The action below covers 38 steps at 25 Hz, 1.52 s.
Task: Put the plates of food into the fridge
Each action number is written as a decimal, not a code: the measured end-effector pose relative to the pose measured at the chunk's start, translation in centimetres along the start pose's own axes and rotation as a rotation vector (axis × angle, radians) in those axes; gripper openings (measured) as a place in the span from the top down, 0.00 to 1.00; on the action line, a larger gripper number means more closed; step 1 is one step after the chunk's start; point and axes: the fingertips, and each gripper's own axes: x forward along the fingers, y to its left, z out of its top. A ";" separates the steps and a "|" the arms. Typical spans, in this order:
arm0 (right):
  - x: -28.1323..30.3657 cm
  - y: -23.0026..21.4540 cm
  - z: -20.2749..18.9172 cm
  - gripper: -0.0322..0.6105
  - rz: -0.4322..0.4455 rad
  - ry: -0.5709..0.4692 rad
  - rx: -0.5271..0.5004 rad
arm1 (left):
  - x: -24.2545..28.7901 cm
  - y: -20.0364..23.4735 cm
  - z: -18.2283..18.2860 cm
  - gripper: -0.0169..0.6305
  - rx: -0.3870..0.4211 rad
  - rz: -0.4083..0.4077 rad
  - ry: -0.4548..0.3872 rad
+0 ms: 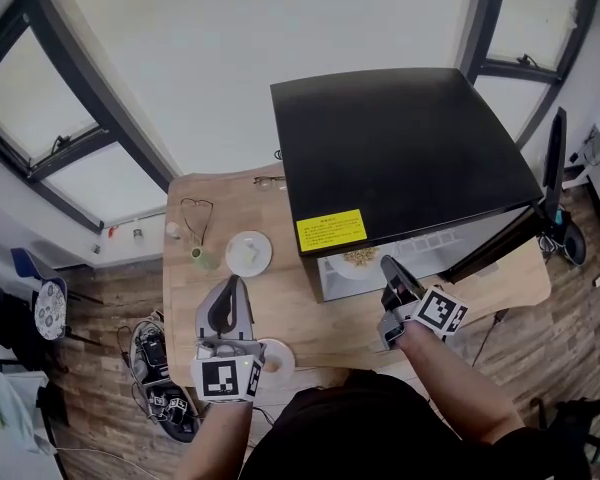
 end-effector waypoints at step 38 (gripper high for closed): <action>3.9 -2.5 1.9 0.67 -0.336 0.255 -0.652 | -1.5 0.7 0.5 0.97 0.036 0.138 0.043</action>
